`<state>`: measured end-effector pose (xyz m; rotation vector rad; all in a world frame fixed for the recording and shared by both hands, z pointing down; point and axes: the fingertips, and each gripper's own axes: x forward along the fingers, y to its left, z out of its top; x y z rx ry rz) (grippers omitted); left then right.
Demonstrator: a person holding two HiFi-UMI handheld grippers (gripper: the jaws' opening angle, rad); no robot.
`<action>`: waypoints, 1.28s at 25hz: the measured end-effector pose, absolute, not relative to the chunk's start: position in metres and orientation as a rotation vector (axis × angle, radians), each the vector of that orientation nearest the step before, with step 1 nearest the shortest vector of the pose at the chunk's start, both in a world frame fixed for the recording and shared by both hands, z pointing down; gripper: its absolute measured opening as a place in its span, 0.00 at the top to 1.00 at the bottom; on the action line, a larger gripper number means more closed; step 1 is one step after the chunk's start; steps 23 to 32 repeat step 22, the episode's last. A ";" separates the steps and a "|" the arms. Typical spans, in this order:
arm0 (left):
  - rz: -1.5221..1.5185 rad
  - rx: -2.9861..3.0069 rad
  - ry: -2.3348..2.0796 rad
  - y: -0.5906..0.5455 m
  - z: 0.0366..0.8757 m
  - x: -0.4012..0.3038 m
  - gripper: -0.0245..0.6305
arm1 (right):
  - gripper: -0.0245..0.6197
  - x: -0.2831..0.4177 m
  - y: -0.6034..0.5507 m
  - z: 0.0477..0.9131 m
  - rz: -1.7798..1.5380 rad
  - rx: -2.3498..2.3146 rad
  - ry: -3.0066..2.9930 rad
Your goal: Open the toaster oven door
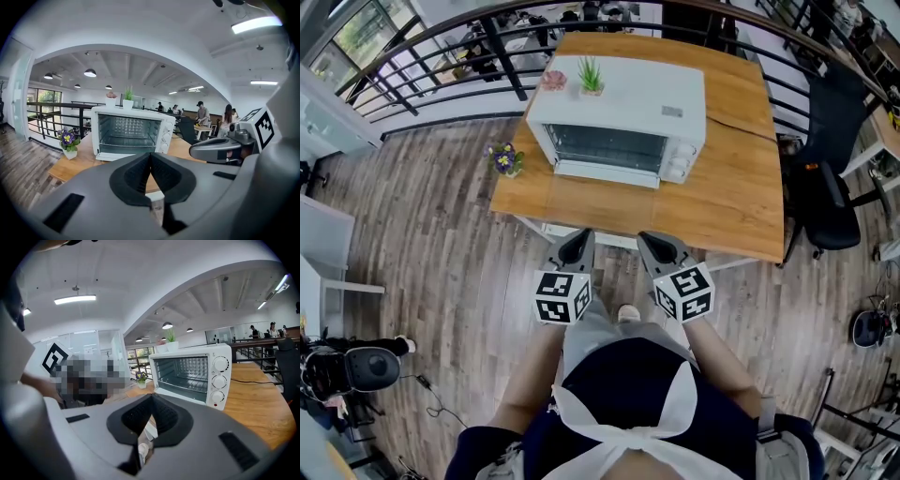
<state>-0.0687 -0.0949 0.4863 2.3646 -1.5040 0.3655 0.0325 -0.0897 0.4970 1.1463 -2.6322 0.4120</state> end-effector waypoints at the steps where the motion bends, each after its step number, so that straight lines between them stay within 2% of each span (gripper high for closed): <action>1: 0.356 2.371 -1.504 -0.094 0.484 -0.067 0.93 | 0.96 0.033 -0.089 0.495 0.408 1.150 -2.636; 32: 0.310 2.416 -1.457 -0.086 0.477 -0.051 0.93 | 0.96 0.038 -0.081 0.490 0.404 1.171 -2.629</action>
